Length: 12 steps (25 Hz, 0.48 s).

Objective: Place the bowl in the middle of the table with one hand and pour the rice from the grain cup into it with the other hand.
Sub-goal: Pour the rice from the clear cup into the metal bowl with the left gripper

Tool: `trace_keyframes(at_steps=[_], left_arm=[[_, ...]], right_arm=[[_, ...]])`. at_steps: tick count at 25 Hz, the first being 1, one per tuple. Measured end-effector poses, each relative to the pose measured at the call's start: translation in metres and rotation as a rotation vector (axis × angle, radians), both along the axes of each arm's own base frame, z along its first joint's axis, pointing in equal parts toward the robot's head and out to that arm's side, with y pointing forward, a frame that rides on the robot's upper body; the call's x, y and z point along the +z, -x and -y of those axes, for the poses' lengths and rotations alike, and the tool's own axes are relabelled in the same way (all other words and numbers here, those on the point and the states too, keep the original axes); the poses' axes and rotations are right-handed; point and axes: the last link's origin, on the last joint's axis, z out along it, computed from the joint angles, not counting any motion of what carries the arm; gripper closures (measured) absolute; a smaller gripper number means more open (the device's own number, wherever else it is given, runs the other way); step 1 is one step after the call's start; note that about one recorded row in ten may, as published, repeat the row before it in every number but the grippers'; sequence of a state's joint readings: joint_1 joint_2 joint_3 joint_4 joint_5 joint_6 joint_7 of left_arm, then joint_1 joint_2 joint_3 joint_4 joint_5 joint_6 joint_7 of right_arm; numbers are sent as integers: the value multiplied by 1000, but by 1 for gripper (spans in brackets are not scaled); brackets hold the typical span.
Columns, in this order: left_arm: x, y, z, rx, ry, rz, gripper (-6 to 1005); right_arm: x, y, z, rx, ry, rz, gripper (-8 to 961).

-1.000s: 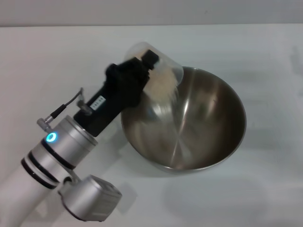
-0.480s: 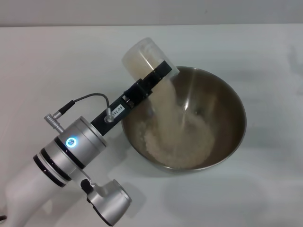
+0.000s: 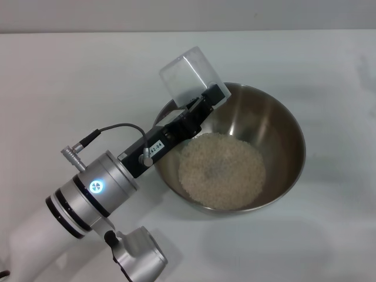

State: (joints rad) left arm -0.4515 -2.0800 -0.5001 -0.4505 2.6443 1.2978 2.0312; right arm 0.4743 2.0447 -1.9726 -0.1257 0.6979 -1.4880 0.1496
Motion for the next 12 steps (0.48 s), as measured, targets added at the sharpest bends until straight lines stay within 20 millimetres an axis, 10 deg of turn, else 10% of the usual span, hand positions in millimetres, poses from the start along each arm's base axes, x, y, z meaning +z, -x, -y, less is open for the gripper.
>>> trace_keyframes(at_steps=[12], left_arm=[[-2, 0, 1, -1, 6, -8, 913]], right_arm=[[0, 0, -1, -4, -1, 1, 369]])
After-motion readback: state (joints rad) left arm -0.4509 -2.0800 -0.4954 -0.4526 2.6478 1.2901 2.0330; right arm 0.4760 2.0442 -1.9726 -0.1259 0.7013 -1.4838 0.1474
